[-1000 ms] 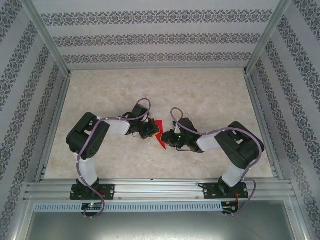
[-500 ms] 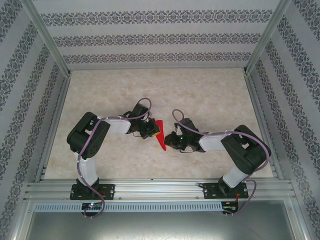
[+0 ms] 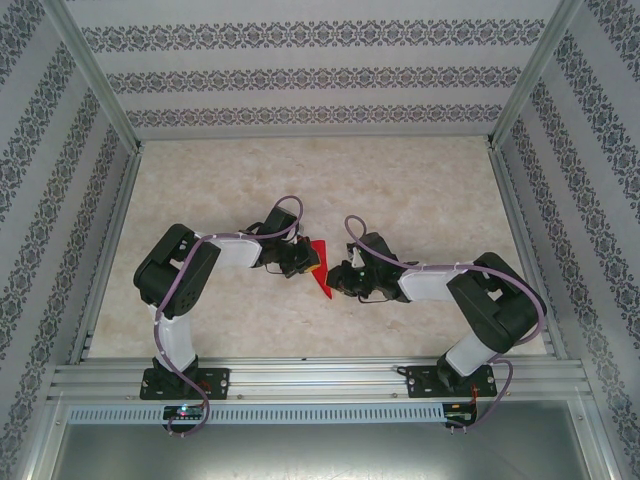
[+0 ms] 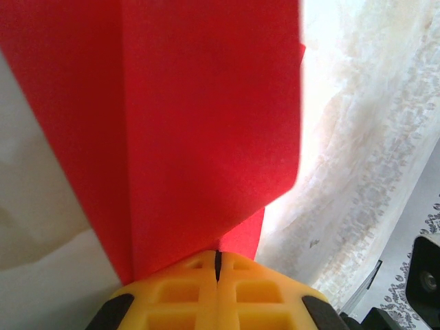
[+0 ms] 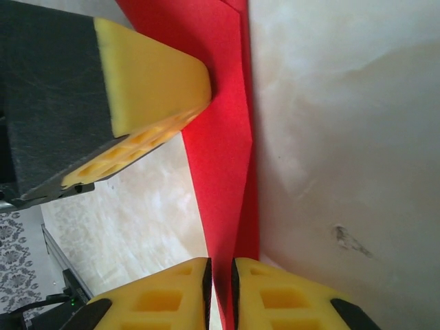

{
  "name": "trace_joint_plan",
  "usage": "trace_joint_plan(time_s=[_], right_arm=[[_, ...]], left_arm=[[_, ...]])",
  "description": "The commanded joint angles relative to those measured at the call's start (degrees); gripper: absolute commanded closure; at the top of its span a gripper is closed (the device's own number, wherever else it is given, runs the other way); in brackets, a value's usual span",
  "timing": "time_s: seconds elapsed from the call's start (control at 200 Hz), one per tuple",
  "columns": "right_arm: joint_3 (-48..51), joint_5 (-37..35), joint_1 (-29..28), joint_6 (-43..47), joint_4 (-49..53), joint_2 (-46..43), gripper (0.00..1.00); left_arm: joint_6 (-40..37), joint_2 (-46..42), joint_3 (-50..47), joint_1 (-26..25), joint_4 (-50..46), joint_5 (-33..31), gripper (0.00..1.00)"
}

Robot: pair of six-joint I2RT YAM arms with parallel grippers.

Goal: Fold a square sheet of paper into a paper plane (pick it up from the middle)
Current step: Fold the wing for the fifth time at the center of the table.

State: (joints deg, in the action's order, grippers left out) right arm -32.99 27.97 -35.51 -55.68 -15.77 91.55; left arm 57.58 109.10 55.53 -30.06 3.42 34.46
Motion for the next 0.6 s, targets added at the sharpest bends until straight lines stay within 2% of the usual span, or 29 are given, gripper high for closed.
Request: trace_joint_plan(time_s=[0.0,0.185,0.285,0.505,0.595], right_arm=[[-1.2,1.27,-0.55,0.94,0.88,-0.46,0.83],[-1.67,2.41,-1.36,1.52,0.98,1.96,0.91],[-1.99,2.61,-1.97,2.07,2.07,4.18,0.92],[-1.2,1.54,-2.9,2.86,5.24,3.66,0.91],[-1.44,1.33,-3.09,3.11,5.84,1.63,0.87]], left_arm=[[-1.24,2.87,-0.69,-0.79,-6.75,-1.71,1.0],[-1.16,2.65,-0.84,-0.87,-6.68,-1.76,1.0],[-1.0,2.64,-0.88,-0.88,-6.7,-1.76,1.0],[-0.81,2.65,-0.96,-0.88,-6.94,-1.92,1.0],[-0.8,2.64,-0.85,-0.92,-7.0,-1.99,1.0]])
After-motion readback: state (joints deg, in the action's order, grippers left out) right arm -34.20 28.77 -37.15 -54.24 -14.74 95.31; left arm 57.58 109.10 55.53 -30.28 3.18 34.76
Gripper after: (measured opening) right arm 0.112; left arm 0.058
